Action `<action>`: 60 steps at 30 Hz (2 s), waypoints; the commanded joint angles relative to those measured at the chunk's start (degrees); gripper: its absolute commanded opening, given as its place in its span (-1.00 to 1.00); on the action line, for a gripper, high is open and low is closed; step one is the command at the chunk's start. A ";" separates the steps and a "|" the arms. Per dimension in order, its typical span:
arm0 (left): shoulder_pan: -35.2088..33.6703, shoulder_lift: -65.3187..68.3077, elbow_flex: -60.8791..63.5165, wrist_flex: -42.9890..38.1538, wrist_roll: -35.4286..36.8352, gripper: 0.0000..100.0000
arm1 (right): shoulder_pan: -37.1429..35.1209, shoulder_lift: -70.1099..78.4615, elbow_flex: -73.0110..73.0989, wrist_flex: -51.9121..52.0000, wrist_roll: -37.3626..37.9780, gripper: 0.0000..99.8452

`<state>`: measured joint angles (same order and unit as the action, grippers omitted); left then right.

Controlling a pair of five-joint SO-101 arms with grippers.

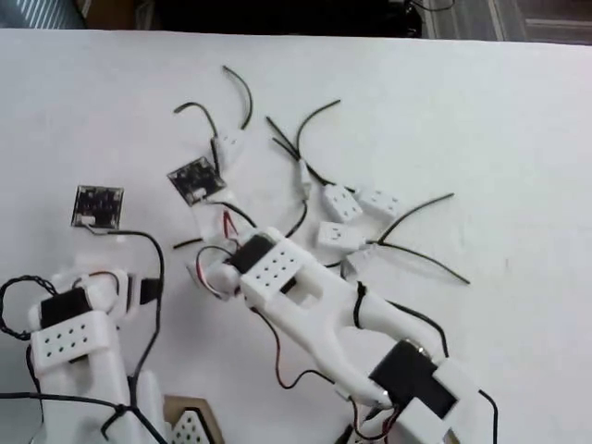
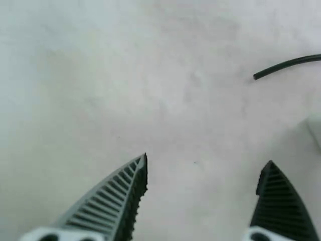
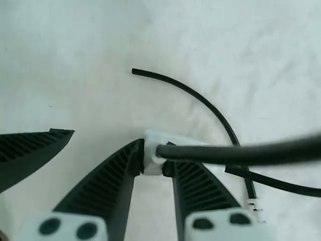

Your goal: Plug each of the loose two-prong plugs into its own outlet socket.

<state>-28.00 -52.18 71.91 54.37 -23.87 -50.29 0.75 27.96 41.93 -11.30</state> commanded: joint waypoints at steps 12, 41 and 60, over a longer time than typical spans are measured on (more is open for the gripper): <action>-0.66 -1.36 0.26 -2.02 0.53 -0.31 | -0.75 0.75 -0.97 8.04 1.67 -0.97; -0.66 -1.36 0.26 -2.02 0.53 -0.31 | 0.57 -8.04 5.19 7.96 11.78 -0.97; -0.66 -1.27 0.26 -2.02 0.44 -0.31 | -1.98 -8.04 16.26 -5.41 12.04 -0.97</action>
<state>-28.00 -52.18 72.53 53.41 -23.87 -50.55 -7.34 43.43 36.66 0.40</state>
